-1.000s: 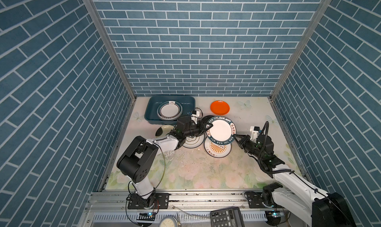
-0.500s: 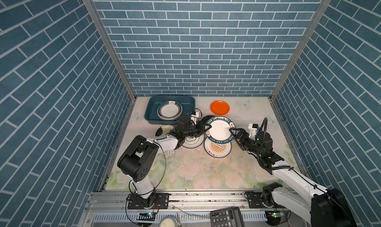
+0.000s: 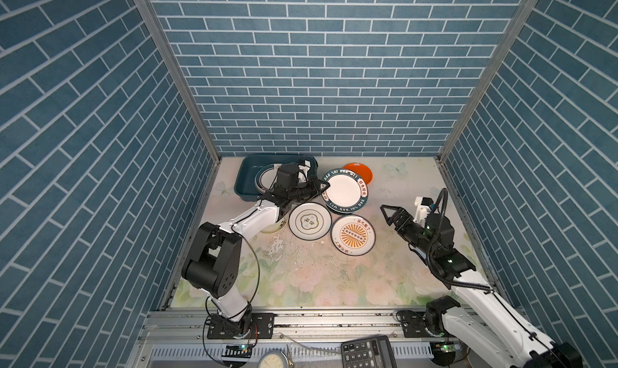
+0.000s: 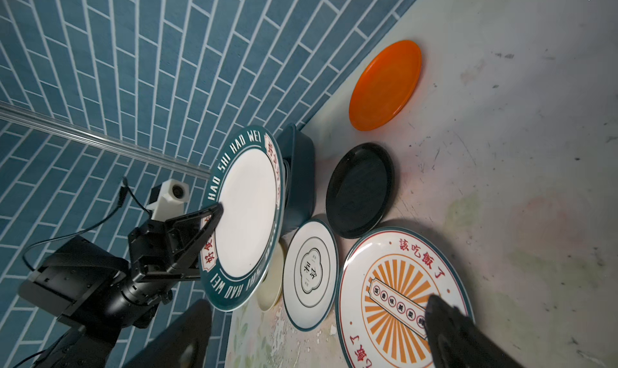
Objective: Place the plates into the plastic bin on the countertop
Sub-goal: 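Carry the plate with the left gripper into the bin while the right gripper draws back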
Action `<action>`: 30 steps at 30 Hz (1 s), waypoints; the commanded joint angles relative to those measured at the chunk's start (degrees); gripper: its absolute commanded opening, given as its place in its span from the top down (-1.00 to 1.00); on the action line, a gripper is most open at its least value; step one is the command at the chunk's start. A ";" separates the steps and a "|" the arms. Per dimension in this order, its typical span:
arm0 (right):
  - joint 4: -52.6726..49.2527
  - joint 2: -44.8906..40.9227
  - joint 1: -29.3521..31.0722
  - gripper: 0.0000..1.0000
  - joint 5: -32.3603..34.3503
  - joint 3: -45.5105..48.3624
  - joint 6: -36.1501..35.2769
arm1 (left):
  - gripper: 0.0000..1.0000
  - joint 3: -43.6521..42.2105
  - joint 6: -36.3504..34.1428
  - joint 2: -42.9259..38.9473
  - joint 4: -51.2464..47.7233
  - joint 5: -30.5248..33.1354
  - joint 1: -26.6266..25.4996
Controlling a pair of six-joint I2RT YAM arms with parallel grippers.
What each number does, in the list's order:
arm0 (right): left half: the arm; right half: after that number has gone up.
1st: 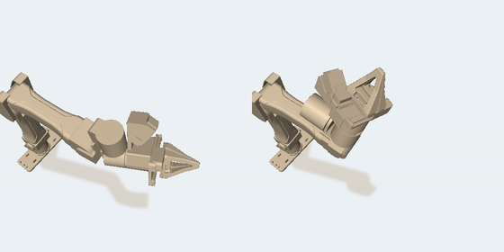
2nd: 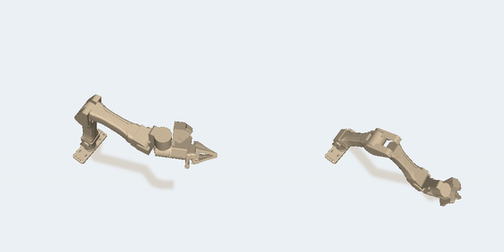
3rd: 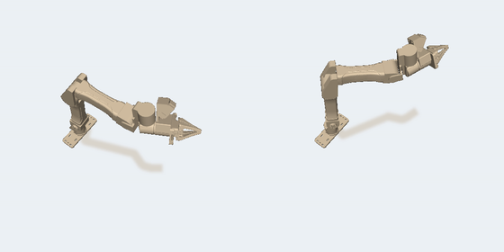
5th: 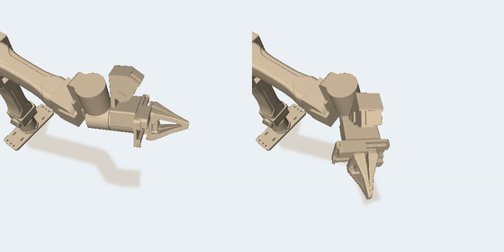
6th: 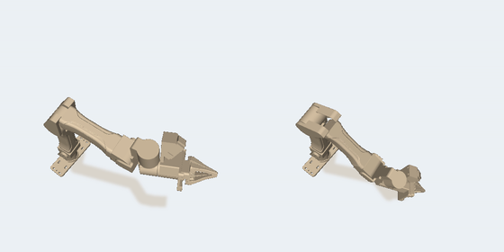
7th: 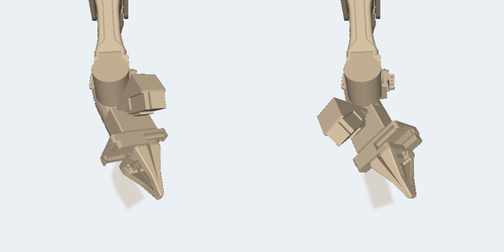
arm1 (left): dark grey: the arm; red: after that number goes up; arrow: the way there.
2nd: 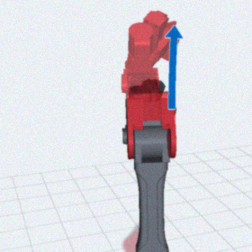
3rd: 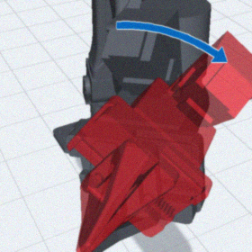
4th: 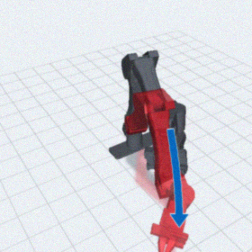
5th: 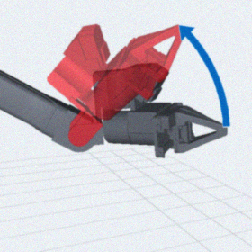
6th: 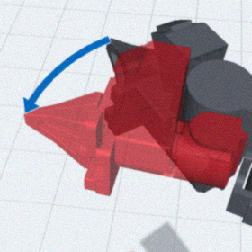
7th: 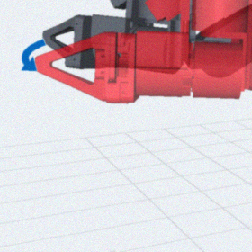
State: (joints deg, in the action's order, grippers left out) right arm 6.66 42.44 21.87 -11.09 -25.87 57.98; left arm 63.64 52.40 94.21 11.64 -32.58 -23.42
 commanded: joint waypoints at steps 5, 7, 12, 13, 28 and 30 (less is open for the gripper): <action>-17.02 -11.34 0.19 -0.98 3.02 -1.80 -4.89 | 1.00 -1.96 -2.97 -5.05 -2.26 8.28 1.73; -21.26 -12.82 0.19 -0.98 3.49 -3.17 -7.30 | 1.00 -1.40 -2.90 -6.49 -3.46 10.47 1.94; -25.24 -13.93 0.22 -0.97 2.45 -5.11 -11.22 | 1.00 2.16 -5.94 -9.42 -10.35 16.53 3.08; -25.72 -14.20 0.19 -0.98 2.16 -5.24 -11.63 | 1.00 2.95 -6.32 -9.68 -11.63 17.39 3.81; -28.31 -18.17 0.21 -0.96 -0.65 -5.95 -13.75 | 1.00 13.70 -10.54 1.92 -21.19 26.76 19.26; -30.65 -19.06 0.19 -0.96 0.07 -6.95 -15.19 | 1.00 17.35 -11.55 6.35 -22.13 25.37 21.05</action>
State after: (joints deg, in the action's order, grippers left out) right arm -21.17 24.93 21.87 -11.33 -29.82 46.09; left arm 77.19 42.65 96.29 -9.21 -7.51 -4.34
